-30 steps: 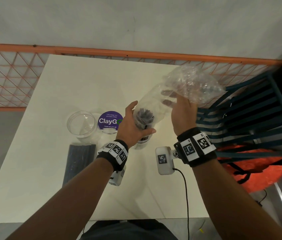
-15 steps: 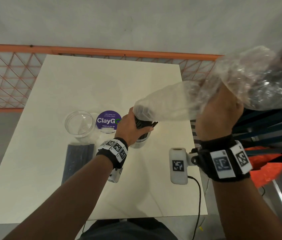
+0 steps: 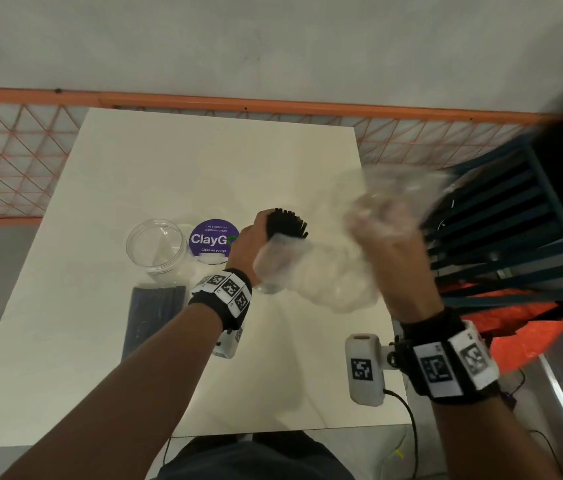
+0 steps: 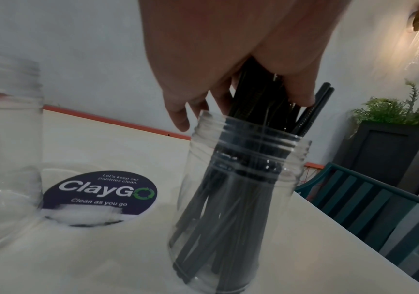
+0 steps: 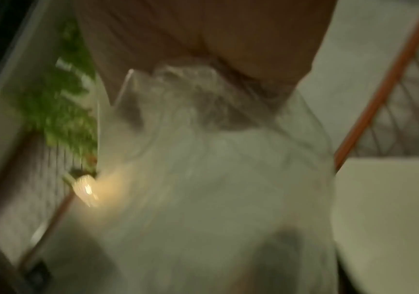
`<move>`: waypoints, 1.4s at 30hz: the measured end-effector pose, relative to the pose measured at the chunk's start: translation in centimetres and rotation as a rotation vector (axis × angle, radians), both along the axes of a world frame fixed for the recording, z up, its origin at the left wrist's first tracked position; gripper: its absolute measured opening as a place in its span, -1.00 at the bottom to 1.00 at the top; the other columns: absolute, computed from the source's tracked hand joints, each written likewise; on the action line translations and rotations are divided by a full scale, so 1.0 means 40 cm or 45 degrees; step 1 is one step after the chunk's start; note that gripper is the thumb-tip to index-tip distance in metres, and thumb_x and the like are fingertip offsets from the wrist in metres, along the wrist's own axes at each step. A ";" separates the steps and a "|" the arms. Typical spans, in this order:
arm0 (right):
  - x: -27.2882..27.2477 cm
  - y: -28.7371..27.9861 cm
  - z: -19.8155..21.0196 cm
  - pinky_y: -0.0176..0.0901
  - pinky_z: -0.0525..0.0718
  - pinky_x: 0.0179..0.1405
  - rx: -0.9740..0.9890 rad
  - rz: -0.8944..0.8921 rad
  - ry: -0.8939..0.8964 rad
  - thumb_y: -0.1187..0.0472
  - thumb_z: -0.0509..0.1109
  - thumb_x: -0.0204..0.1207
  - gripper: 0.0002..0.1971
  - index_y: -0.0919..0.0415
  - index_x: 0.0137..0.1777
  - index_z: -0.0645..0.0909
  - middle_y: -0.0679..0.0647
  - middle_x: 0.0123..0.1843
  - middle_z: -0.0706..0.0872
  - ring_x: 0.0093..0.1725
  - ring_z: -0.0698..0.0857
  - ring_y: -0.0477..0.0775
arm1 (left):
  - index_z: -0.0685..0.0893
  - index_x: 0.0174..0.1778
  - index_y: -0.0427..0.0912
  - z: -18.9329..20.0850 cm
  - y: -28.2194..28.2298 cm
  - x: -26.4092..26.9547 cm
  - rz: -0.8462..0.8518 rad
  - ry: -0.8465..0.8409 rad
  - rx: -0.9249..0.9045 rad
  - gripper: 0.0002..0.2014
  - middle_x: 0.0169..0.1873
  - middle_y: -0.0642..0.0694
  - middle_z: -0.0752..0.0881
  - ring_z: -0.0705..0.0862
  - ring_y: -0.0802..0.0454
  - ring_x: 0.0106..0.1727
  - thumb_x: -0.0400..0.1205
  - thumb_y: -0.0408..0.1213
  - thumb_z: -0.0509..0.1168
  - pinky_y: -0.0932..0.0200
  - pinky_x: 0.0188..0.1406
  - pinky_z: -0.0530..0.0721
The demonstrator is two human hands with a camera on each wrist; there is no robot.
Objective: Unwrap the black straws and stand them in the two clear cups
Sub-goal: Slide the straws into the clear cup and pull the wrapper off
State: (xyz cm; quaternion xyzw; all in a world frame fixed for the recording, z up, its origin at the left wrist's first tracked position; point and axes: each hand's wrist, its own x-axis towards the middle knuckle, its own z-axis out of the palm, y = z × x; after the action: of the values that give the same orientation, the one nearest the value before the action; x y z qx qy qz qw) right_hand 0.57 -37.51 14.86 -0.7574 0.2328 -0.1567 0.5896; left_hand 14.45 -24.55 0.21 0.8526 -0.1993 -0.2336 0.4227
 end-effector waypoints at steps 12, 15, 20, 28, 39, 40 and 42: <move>-0.119 0.059 -0.503 0.17 0.76 0.07 0.109 0.076 1.148 -0.08 0.37 0.56 -0.48 0.15 0.34 0.24 0.16 -0.02 0.71 -0.08 0.80 0.29 | 0.31 0.57 0.07 0.004 -0.002 -0.008 0.032 0.025 -0.073 -0.06 0.39 -0.05 0.67 0.63 -0.13 0.42 0.32 0.23 0.57 -0.20 0.40 0.65; -0.121 0.051 -0.531 0.13 0.61 0.22 -0.323 0.127 1.397 -0.28 0.22 0.54 -0.39 0.19 0.37 0.40 0.18 0.28 0.59 0.27 0.62 0.30 | 0.31 0.58 0.04 0.006 -0.002 -0.011 0.014 -0.011 -0.059 -0.04 0.40 -0.05 0.67 0.62 -0.14 0.44 0.31 0.24 0.56 -0.21 0.41 0.63; -0.099 0.041 -0.523 0.04 0.66 0.07 -0.370 0.075 1.259 -0.16 0.36 0.53 -0.49 0.12 0.32 0.36 0.14 0.17 0.71 0.11 0.75 0.26 | 0.31 0.62 0.03 0.015 -0.003 -0.014 0.007 -0.259 0.245 -0.05 0.42 -0.20 0.55 0.49 -0.26 0.44 0.37 0.31 0.51 -0.25 0.42 0.54; -0.055 -0.004 -0.522 0.10 0.63 0.32 -0.273 0.184 1.299 -0.09 0.49 0.44 -0.28 0.16 0.52 0.34 0.15 0.39 0.62 0.32 0.66 0.24 | 0.44 0.51 0.07 0.031 -0.003 -0.005 0.028 -0.069 0.094 -0.19 0.25 -0.15 0.61 0.63 -0.11 0.24 0.37 0.13 0.61 0.00 0.20 0.62; 0.061 -0.049 -0.409 0.06 0.55 0.42 -0.471 0.515 1.156 0.15 0.47 0.48 -0.26 0.14 0.63 0.26 0.17 0.52 0.50 0.44 0.54 0.22 | 0.58 0.41 -0.07 0.047 -0.022 0.022 0.052 0.052 -0.008 -0.33 0.20 -0.12 0.69 0.70 -0.10 0.18 0.43 0.10 0.58 -0.13 0.20 0.75; 0.060 -0.051 -0.407 0.03 0.54 0.41 -0.425 0.571 1.207 0.19 0.47 0.47 -0.23 0.15 0.65 0.21 0.18 0.54 0.48 0.46 0.52 0.23 | 0.58 0.41 -0.09 0.047 -0.024 0.025 0.045 0.052 -0.005 -0.32 0.22 -0.13 0.68 0.70 -0.10 0.18 0.43 0.09 0.59 -0.11 0.19 0.75; 0.045 -0.059 -0.410 0.04 0.53 0.39 -0.399 0.576 1.213 0.16 0.48 0.44 -0.15 0.11 0.68 0.14 0.18 0.62 0.34 0.50 0.48 0.26 | 0.59 0.41 -0.08 0.049 -0.022 0.026 0.035 0.094 -0.040 -0.31 0.24 -0.15 0.66 0.73 -0.13 0.16 0.39 0.05 0.62 -0.14 0.12 0.81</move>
State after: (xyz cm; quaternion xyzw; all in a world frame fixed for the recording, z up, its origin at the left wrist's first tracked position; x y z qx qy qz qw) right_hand 2.36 -39.87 -1.54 -0.8544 0.2791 0.3013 0.3182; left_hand 15.48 -25.45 2.17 0.8394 -0.1755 -0.2560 0.4462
